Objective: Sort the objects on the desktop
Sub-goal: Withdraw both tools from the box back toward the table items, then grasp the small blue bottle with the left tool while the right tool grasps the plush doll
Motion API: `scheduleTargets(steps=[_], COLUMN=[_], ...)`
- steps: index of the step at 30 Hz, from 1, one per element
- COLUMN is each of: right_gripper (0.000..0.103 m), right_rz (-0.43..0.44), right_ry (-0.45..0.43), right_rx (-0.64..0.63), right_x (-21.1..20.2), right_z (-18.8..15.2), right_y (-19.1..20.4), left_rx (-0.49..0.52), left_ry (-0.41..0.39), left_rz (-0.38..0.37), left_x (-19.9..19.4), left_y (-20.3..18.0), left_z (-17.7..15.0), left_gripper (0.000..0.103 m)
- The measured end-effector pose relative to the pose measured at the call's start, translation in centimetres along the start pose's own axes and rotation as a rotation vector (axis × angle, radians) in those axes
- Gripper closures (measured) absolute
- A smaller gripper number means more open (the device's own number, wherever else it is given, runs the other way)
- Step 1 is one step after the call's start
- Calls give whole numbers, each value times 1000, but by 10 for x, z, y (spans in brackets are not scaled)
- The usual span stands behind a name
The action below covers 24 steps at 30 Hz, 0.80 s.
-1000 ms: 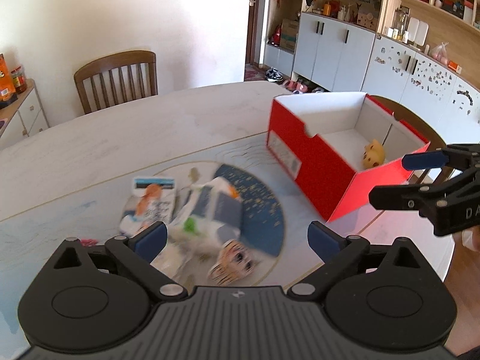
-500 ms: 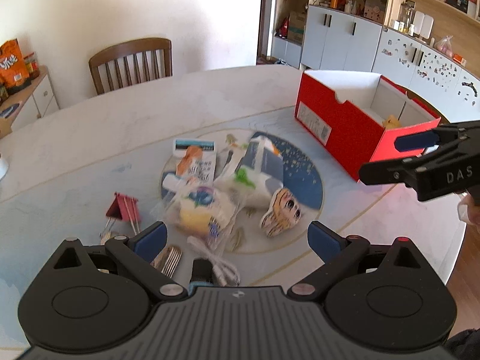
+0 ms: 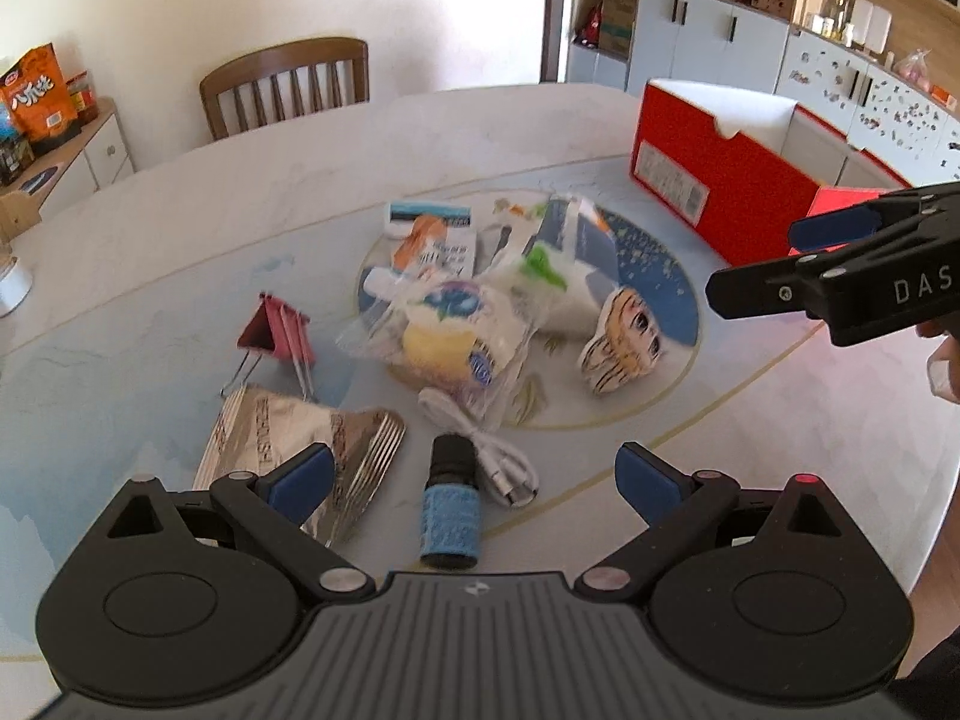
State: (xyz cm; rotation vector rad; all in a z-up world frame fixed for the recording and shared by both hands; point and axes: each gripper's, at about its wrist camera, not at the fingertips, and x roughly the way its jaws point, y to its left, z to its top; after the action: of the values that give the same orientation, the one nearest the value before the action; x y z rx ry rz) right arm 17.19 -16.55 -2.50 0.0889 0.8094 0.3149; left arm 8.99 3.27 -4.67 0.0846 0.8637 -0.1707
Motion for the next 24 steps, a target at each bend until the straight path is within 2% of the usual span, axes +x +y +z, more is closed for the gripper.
scheduleTargets(steps=[9, 14, 18, 20, 22, 24], right_gripper=[3, 6, 6, 9, 10, 11], right_rz=[-2, -3, -2, 1, 4, 6], right_ry=[51, 96, 117, 127, 136, 147], right_rx=[-33, -71, -85, -90, -100, -111], right_x=[25, 42, 52, 57, 61, 65], right_z=[-6, -9, -10, -9, -9, -8], right_y=[10, 14, 17, 18, 19, 21], left_rx=[-45, -29, -18, -14, -7, 0], left_ry=[45, 48, 65, 66, 70, 82], left_rz=[11, 8, -1, -2, -7, -3], left_x=[15, 18, 23, 24, 26, 28], left_y=[13, 13, 11, 11, 11, 12], left_z=[-14, -16, -18, -19, -19, -20], left_gripper=[3, 4, 11, 12, 24, 27])
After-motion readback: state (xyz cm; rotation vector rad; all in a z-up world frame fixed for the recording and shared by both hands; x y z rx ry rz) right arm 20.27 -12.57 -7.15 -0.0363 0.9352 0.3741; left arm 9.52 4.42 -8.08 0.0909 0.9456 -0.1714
